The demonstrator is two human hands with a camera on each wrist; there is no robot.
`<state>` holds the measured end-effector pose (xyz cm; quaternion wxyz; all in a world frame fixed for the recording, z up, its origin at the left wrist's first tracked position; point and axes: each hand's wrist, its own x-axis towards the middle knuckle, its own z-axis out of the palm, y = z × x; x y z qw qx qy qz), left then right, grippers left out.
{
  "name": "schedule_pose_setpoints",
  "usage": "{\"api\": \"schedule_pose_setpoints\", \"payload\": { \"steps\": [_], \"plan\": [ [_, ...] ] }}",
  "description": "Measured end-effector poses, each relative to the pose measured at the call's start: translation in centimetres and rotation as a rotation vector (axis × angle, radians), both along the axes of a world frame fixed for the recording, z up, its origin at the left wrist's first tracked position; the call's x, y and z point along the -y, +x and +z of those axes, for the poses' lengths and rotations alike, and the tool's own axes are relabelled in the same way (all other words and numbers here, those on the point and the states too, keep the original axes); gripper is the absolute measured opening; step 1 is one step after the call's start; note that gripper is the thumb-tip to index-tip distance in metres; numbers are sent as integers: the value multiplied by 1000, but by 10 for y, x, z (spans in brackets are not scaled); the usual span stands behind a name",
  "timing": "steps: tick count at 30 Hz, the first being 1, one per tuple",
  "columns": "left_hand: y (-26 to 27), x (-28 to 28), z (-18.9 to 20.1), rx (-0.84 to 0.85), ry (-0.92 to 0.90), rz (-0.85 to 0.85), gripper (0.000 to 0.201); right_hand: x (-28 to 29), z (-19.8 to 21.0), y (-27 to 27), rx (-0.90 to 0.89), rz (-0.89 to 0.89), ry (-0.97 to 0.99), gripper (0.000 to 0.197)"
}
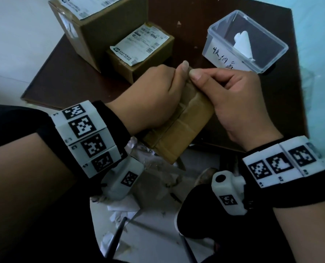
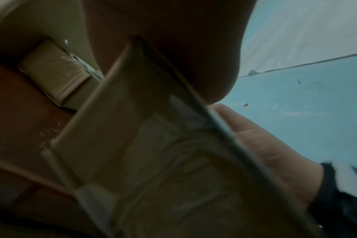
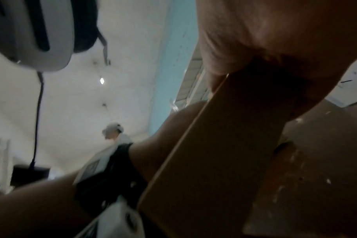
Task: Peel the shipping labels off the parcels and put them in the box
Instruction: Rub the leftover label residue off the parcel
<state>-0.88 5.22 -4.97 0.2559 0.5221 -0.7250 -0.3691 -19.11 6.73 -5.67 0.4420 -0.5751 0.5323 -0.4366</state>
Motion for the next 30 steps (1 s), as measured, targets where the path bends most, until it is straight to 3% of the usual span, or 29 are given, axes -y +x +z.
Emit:
{"api": "schedule_pose_setpoints", "payload": {
  "steps": [5,11,17,20,25,30],
  "plan": [
    [6,5,6,-4,24,3,58,4,11,-10,146,154,162,20],
    [0,-2,-3,-49,-18,60,57,4,1,-6,-55,36,-39,12],
    [-1,-3,-3,-67,2,37,59,0,-1,2,-46,-64,-102,10],
    [1,0,1,-118,116,-6,56,0,4,-1,-80,-34,-38,12],
    [7,6,7,-69,167,-43,61,9,18,-19,-107,189,98,15],
    [4,2,6,-58,188,-52,54,2,16,-11,-258,85,-33,13]
  ]
}}
